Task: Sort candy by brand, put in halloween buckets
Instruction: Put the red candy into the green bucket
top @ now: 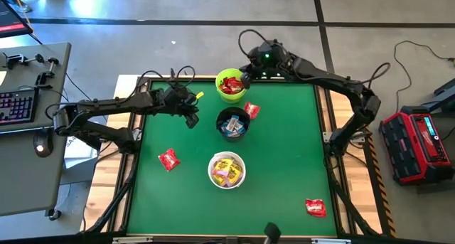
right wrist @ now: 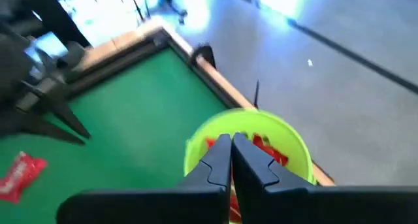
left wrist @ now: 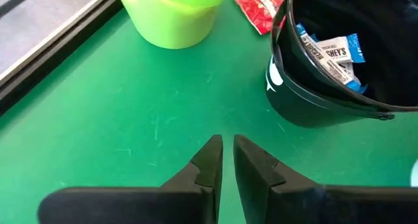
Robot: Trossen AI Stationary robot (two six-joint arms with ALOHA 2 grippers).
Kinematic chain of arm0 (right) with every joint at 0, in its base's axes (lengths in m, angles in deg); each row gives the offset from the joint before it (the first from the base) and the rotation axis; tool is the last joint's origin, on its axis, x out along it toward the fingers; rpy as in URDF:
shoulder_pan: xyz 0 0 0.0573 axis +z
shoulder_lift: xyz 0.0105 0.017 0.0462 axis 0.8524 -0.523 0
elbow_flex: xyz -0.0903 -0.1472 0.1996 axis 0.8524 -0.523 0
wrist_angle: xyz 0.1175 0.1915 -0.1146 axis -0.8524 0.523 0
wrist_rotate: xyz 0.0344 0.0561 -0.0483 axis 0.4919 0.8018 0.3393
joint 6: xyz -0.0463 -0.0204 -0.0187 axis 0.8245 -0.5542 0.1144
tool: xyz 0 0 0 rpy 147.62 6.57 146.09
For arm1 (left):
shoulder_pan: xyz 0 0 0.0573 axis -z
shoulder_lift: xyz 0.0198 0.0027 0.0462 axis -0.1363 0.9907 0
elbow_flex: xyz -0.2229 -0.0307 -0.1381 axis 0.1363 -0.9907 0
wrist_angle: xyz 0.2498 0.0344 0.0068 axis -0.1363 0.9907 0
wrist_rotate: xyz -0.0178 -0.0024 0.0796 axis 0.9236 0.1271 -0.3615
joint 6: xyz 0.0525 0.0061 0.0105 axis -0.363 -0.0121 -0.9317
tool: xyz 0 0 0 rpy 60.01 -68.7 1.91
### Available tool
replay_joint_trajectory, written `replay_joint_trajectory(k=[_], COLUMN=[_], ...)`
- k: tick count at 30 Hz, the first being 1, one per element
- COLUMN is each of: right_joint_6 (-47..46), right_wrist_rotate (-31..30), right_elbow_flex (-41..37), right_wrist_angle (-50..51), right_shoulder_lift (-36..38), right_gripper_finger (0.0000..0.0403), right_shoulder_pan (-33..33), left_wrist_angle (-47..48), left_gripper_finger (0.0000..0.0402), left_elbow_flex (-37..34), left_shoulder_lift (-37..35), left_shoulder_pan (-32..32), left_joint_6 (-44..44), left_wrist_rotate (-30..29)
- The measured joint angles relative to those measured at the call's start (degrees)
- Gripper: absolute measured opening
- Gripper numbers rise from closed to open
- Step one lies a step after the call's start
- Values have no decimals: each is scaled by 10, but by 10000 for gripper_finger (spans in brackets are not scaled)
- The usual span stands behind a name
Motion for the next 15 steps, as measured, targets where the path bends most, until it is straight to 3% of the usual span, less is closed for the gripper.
replay_joint_trajectory(k=[9, 15], right_joint_6=[49, 50], right_wrist_rotate=[5, 62], right_elbow_flex=[-24, -212], right_wrist_angle=[151, 23], right_shoulder_lift=[5, 71], right_gripper_finger=[0, 0], right_shoulder_pan=[-19, 0], left_wrist_angle=[2, 7], left_gripper_finger=[12, 11], left_elbow_flex=[0, 0], left_shoulder_lift=[-17, -41], left_shoulder_pan=[18, 18], left_joint_6=[1, 2], left_wrist_rotate=[-10, -19])
